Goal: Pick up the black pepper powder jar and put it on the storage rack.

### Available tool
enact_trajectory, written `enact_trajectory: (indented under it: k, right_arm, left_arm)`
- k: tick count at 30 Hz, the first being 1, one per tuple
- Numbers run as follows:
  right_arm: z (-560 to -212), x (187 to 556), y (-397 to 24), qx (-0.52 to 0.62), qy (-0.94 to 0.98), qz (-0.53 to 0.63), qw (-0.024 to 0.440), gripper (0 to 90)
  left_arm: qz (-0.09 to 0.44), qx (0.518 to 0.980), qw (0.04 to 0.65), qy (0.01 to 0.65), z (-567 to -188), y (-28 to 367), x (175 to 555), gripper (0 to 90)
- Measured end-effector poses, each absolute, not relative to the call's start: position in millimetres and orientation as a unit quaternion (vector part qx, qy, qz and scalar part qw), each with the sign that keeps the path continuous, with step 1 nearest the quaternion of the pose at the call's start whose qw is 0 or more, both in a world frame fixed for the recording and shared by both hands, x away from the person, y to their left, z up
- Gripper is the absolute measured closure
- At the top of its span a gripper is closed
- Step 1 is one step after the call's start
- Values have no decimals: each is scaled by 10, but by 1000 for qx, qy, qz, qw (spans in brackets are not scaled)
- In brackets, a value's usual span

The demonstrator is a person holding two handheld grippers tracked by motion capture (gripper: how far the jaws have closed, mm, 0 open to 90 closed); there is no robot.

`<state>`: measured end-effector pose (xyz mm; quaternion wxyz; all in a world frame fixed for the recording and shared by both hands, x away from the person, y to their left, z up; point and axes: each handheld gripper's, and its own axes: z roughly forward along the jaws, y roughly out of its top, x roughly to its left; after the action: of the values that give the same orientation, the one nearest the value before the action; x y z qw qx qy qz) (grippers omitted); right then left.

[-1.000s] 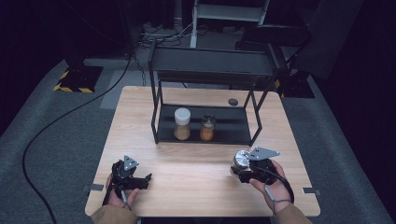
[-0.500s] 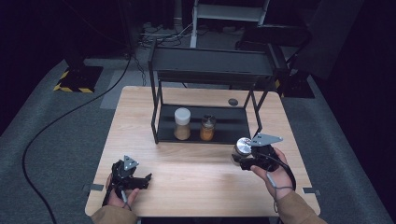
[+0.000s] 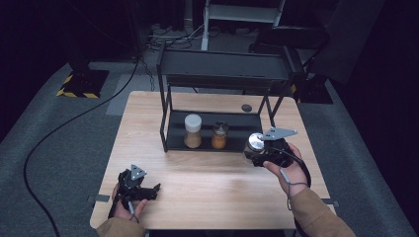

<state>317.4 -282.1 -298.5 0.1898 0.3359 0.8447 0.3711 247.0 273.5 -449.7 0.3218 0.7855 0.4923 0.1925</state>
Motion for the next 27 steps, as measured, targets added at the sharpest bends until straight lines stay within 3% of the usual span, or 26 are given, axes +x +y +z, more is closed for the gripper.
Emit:
enact_trajectory:
  k: [27]
  right_arm:
    - [-2963,3742,-2666,350,840,361,202,310]
  left_arm:
    - [193,785,322,493,-4497,2734,2469,16]
